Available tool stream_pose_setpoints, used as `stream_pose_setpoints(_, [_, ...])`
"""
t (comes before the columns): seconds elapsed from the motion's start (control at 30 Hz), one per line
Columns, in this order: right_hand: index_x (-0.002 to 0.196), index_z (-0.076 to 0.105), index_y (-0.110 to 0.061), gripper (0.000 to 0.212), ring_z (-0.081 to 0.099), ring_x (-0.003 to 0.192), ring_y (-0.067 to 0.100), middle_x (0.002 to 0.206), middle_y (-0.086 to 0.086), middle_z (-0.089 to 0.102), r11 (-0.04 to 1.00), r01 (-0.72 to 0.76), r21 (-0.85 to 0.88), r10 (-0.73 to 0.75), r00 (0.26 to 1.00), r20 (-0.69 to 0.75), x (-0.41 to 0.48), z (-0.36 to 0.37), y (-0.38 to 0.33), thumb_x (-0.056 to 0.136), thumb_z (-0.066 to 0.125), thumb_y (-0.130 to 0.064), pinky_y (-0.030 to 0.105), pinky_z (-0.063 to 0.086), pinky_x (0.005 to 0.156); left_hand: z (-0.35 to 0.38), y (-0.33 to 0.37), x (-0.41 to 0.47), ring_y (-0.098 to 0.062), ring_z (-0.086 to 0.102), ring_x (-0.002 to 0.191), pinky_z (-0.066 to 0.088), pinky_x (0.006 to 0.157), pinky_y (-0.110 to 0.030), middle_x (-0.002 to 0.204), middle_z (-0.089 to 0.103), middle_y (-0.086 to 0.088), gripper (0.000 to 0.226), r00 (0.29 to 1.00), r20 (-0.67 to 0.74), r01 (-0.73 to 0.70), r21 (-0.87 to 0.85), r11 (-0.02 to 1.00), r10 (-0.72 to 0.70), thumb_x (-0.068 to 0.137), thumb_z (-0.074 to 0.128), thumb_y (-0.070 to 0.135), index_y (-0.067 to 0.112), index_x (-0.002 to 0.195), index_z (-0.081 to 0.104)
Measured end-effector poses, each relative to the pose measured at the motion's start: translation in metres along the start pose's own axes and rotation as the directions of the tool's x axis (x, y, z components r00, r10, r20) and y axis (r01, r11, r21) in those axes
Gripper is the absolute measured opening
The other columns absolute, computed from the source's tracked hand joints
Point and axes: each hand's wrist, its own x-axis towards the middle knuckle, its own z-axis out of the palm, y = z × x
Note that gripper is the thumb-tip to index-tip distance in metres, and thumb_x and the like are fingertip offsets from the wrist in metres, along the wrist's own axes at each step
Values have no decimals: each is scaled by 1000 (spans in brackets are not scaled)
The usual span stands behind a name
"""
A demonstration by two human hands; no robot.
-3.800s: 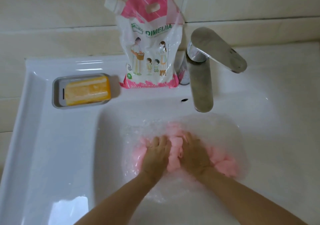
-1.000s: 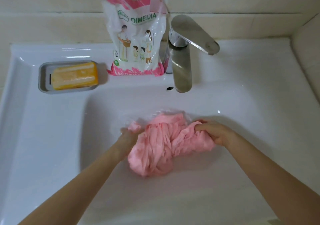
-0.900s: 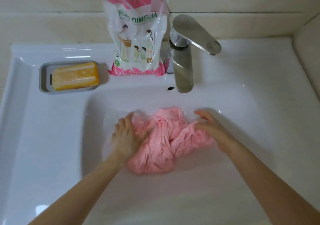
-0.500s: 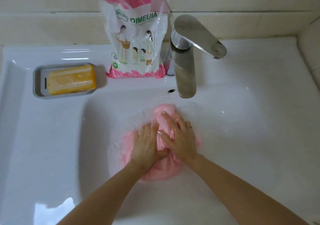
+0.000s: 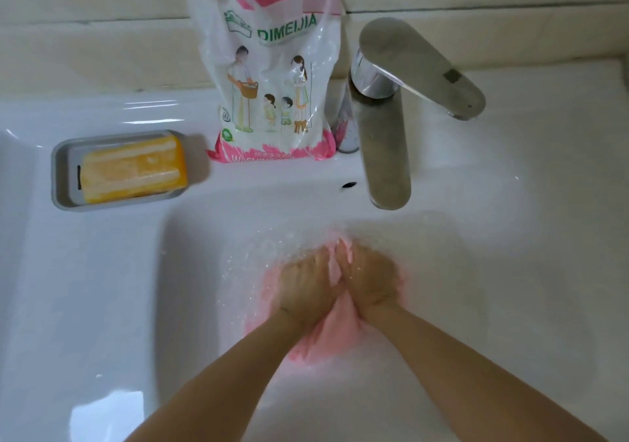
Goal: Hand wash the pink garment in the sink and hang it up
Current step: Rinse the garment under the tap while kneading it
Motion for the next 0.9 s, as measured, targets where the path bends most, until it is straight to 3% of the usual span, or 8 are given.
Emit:
stream_pose_setpoints(0.13, [78, 68, -13, 52, 63, 62, 25, 65, 6, 64, 991, -131, -13, 132, 983, 126, 5, -15, -14, 95, 30, -44, 29, 49, 58, -22, -6, 11, -25, 64, 83, 49, 72, -32, 90, 66, -4, 31, 971, 237, 82, -181, 980, -38, 87, 55, 41, 17, 107, 57])
stream_pose_setpoints(0.23, [84, 62, -15, 30, 61, 80, 29, 71, 1, 61, 940, -324, 109, 292, 927, 234, 2, -45, -15, 96, 46, -37, 30, 37, 66, -48, -19, -2, -26, 56, 92, 44, 77, -36, 94, 58, -2, 41, 954, 291, 66, -432, 899, 70, 66, 60, 45, 16, 95, 54])
stream_pose_setpoints(0.3, [96, 59, -21, 13, 59, 78, 25, 72, -4, 58, 947, -298, 116, 255, 922, 292, -4, -72, -15, 91, 54, -33, 32, 41, 71, -71, -30, -19, -20, 55, 90, 43, 77, -35, 94, 56, 0, 53, 951, 278, 19, -499, 866, 139, 58, 47, 50, 14, 95, 58])
stream_pose_setpoints(0.4, [116, 59, -29, 35, 55, 93, 25, 88, -1, 58, 995, 0, -98, 32, 947, 321, -23, -101, -15, 83, 48, -30, 34, 44, 83, -98, -31, -41, -9, 49, 114, 40, 98, -31, 118, 50, 11, 45, 884, 450, 192, -598, 778, 127, 60, 48, 63, 36, 95, 60])
stream_pose_setpoints(0.5, [140, 38, -41, 61, 33, 134, 22, 147, 0, 34, 992, 50, 114, -98, 880, 465, -36, -97, -22, 80, 34, -49, 44, 30, 110, -75, -21, -58, -23, 41, 128, 38, 102, -41, 138, 40, 1, 73, 964, 267, 74, -342, 937, 21, 59, 47, 78, 29, 111, 59])
stream_pose_setpoints(0.57, [143, 29, -47, 60, 25, 141, 20, 158, -3, 17, 994, 90, 66, -111, 881, 461, -41, -75, -22, 87, 26, -69, 48, 27, 112, -46, -13, -63, -36, 43, 130, 40, 97, -55, 145, 40, -14, 101, 952, 306, 22, -122, 992, 16, 63, 42, 83, 11, 133, 48])
stream_pose_setpoints(0.73, [144, 35, -32, 55, 53, 118, 36, 147, 9, 43, 947, 283, -150, -208, 900, 384, -51, -22, -15, 95, 28, -57, 47, 39, 96, -19, -6, -67, -38, 56, 116, 50, 80, -58, 137, 50, -18, 101, 931, 359, 8, 151, 989, -62, 55, 54, 68, 2, 131, 50])
stream_pose_setpoints(0.9, [128, 44, -21, 44, 63, 95, 32, 117, 12, 64, 915, 321, -244, -281, 942, 184, -42, -1, -9, 96, 28, -46, 40, 47, 85, -1, -12, -50, -43, 64, 97, 55, 71, -50, 102, 68, -25, 58, 970, 241, -4, 136, 991, -29, 84, 35, 46, -1, 110, 56])
